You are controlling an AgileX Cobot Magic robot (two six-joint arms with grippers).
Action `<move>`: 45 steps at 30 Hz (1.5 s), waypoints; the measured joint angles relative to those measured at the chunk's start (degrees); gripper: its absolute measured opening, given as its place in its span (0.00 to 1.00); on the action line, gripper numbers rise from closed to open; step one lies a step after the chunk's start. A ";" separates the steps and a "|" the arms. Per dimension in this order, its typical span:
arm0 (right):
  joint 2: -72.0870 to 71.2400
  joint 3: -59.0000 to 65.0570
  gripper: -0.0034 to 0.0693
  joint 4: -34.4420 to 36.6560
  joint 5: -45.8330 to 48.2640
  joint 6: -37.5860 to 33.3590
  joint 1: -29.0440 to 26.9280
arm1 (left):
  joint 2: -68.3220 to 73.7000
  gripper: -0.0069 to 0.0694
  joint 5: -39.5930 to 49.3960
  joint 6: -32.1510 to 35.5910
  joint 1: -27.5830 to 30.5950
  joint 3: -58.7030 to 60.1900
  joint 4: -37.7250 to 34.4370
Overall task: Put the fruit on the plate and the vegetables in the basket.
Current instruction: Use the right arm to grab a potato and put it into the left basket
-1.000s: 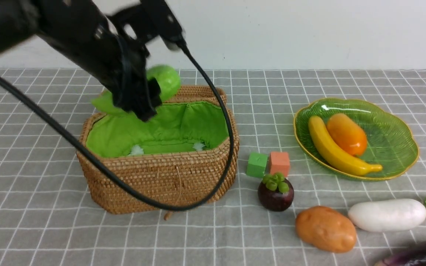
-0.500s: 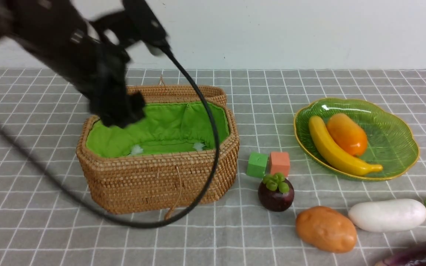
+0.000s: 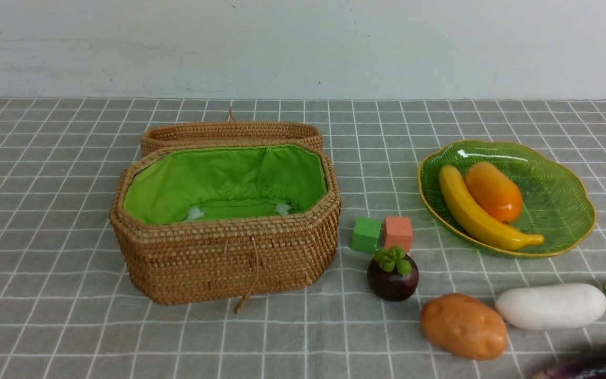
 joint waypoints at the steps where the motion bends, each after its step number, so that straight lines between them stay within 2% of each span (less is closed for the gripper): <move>1: 0.00 0.00 0.38 0.00 0.00 0.00 0.00 | -1.70 0.11 -0.82 -0.77 0.00 1.74 0.21; 2: 0.00 0.00 0.38 0.00 0.00 0.00 0.00 | -8.46 0.07 -4.29 -2.32 0.00 8.87 1.16; 4: 0.00 0.00 0.38 0.00 0.00 0.00 0.00 | -17.14 0.07 -8.39 -5.53 0.00 18.31 1.64; 10: 0.00 0.00 0.38 0.00 0.00 0.00 0.00 | -27.18 0.07 -11.99 -16.28 0.00 32.88 1.45; 16: 0.00 0.00 0.38 0.00 0.00 0.00 0.00 | -26.77 0.07 -11.70 -18.56 0.00 34.59 0.91; 26: 0.00 0.00 0.38 0.00 0.00 0.00 0.00 | -26.77 0.07 -2.70 -18.76 0.00 34.70 -0.19; 32: 0.00 0.00 0.38 0.00 0.00 0.00 0.00 | -26.77 0.07 -4.59 -18.80 0.00 35.64 0.44; 36: 0.00 0.00 0.38 0.00 0.00 0.00 0.00 | -26.77 0.07 -14.51 -15.30 2.13 38.92 -0.55; 39: 0.00 0.00 0.38 0.00 0.00 0.00 0.00 | -26.77 0.07 -26.43 -5.99 7.55 43.40 -5.26; 45: 0.00 0.00 0.38 0.00 0.00 0.00 0.00 | -26.77 0.07 -40.34 8.08 16.55 51.58 -14.43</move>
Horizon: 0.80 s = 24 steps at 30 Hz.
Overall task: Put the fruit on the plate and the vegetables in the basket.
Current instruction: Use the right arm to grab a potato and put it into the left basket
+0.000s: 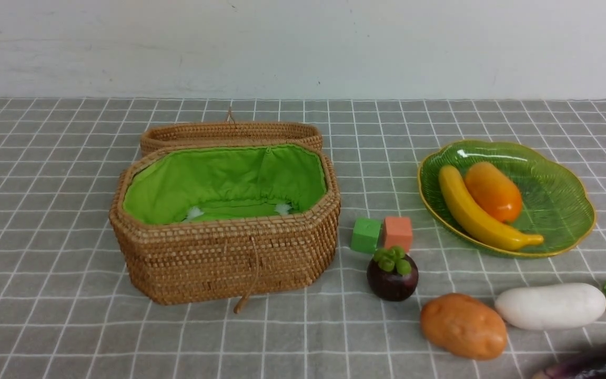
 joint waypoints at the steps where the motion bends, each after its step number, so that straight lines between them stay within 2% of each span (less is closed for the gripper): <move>1: 0.00 0.00 0.38 0.00 0.00 0.00 0.00 | 0.00 0.07 -1.94 1.66 2.28 2.69 -2.74; 5: 0.00 0.00 0.38 0.00 0.00 0.00 0.00 | -0.64 0.07 -1.71 0.74 4.46 9.86 -6.04; 10: 0.00 0.00 0.38 0.00 0.00 0.00 0.00 | -0.71 0.07 1.93 -3.83 4.69 17.89 -5.57; 24: 0.00 0.00 0.38 0.00 0.00 0.00 0.00 | -0.71 0.09 3.87 -5.84 4.81 19.14 -4.09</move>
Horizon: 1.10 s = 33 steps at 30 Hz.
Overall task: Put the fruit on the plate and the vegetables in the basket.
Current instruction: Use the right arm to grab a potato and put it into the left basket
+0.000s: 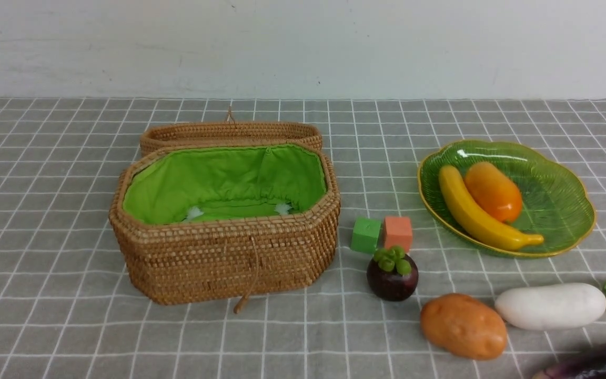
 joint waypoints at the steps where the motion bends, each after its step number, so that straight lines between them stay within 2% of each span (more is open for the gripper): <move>1: 0.00 0.00 0.38 0.00 0.00 0.00 0.00 | 0.00 0.09 0.00 0.00 0.00 0.00 0.00; 18: 0.00 0.00 0.38 0.00 -0.11 0.00 0.00 | 0.00 0.10 0.00 0.00 0.00 0.00 0.00; 21: 0.00 0.42 0.38 1.18 -2.61 0.00 0.00 | 0.00 0.10 0.00 -0.06 0.00 0.00 0.00; 24: 0.00 0.73 0.38 7.15 -8.24 0.00 0.00 | 0.00 0.11 0.00 -0.06 0.00 0.00 0.06; 27: 0.00 0.73 0.38 17.01 -15.78 0.00 0.00 | 0.00 0.11 0.00 -0.06 0.00 0.00 0.06; 30: 0.00 0.73 0.38 29.81 -23.32 0.00 0.00 | 0.00 0.12 0.00 -0.06 0.00 0.00 0.06; 33: 0.00 0.73 0.38 37.37 -30.06 -0.31 0.00 | 0.00 0.12 0.00 -0.06 0.00 0.00 0.06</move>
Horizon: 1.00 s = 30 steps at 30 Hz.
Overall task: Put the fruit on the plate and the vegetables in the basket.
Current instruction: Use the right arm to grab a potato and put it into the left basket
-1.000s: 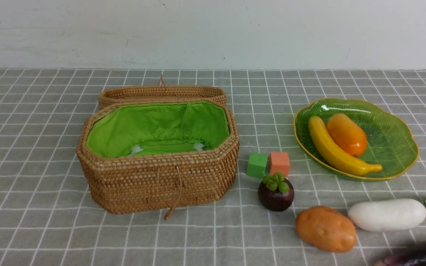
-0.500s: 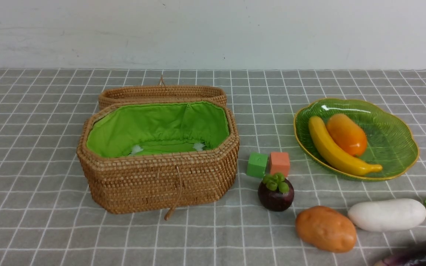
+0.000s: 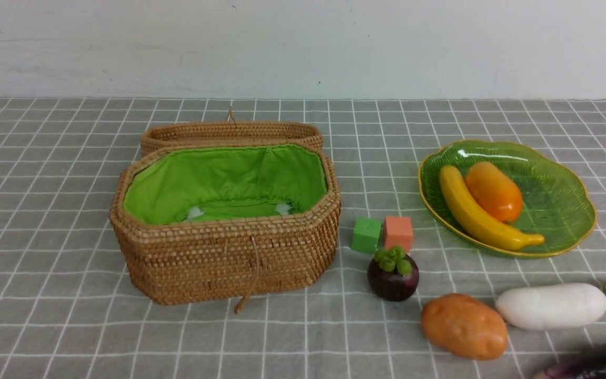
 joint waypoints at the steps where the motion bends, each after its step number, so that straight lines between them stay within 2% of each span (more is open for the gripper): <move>1: 0.00 0.00 0.38 1.19 -1.71 -0.23 0.00 | 0.00 0.12 0.00 0.00 0.00 0.00 0.00; 6: 0.00 -2.92 0.38 2.35 0.15 -2.16 0.00 | 0.00 0.12 0.00 0.00 0.00 0.00 0.00; 13: 3.78 -16.55 0.38 -2.15 16.55 -8.67 0.00 | 0.00 0.12 0.00 0.00 0.00 0.00 0.00; 14: 7.88 -21.48 0.38 -3.24 21.88 -10.05 0.00 | 0.00 0.12 0.00 0.00 0.00 0.00 0.00; 16: 10.54 -23.87 0.38 -3.94 24.26 -10.95 0.00 | 0.00 0.12 0.00 0.00 0.00 0.00 0.00; 19: 20.59 -30.79 0.38 -6.19 30.31 -16.69 0.00 | 0.00 0.12 0.00 0.00 0.00 0.00 0.00; 26: 41.38 -34.08 0.38 -5.48 38.02 -29.31 0.00 | 0.00 0.13 0.00 0.00 0.00 0.00 0.00; 28: 45.87 -34.80 0.39 -5.26 40.60 -31.90 0.00 | 0.00 0.13 0.00 0.00 0.00 0.00 0.00; 30: 54.40 -38.63 0.46 -5.49 45.80 -35.32 0.97 | 0.00 0.13 0.00 0.00 0.00 0.00 0.00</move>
